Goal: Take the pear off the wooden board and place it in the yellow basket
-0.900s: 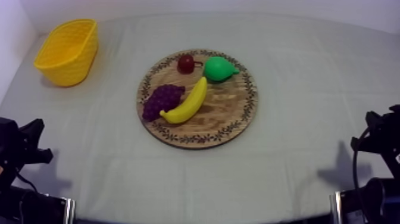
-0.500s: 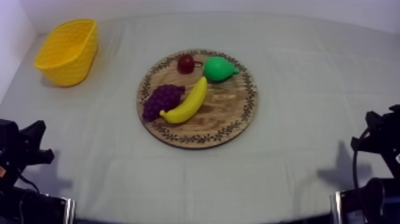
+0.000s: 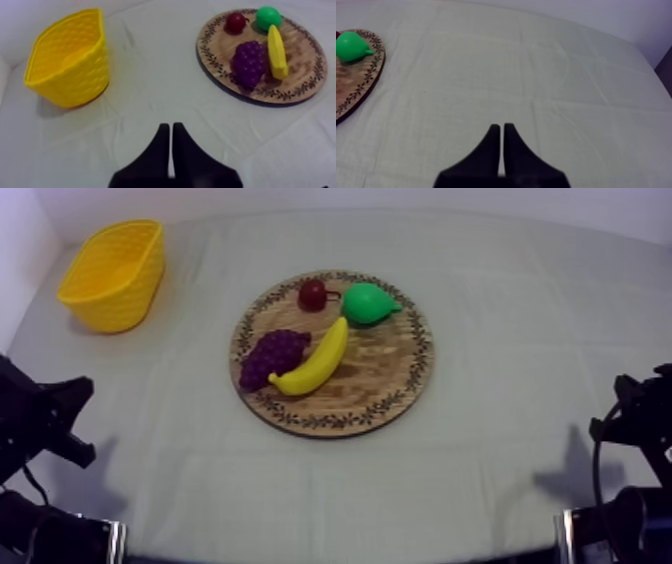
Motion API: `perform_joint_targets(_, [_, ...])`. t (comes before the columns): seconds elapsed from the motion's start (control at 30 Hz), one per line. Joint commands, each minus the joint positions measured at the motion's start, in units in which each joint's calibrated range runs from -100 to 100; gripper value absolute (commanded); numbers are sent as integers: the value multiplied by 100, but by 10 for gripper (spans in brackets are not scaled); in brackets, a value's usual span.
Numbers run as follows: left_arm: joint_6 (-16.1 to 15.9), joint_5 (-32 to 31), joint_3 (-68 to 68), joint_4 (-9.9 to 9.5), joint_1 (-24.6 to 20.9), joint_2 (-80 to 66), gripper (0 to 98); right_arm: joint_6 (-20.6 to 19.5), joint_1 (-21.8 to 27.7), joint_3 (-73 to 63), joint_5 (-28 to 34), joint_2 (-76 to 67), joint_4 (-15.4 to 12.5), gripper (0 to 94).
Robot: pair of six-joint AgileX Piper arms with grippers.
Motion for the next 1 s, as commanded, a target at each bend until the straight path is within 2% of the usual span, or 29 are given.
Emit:
perform_joint_targets(0.0, [-241, -20, -455, 25, 457, 920, 0, -2, 0, 1, 4, -5, 1, 4])
perform_joint_targets(0.2, [-124, -69, -1672, 57, 1241, 2351, 0, -2, 0, 1, 4, -5, 1, 4])
perform_joint_targets(0.4, [127, 233, -3285, 24, 1725, 3979, 0, -2, 0, 1, 4, -5, 1, 4])
perform_joint_targets(0.6, [493, 1144, -4995, -30, 1868, 5578, 0, -2, 0, 1, 4, -5, 1, 4])
perform_joint_targets(0.97, [1223, 3084, -8016, -66, 1836, 8179, 0, -2, 0, 1, 4, -5, 1, 4])
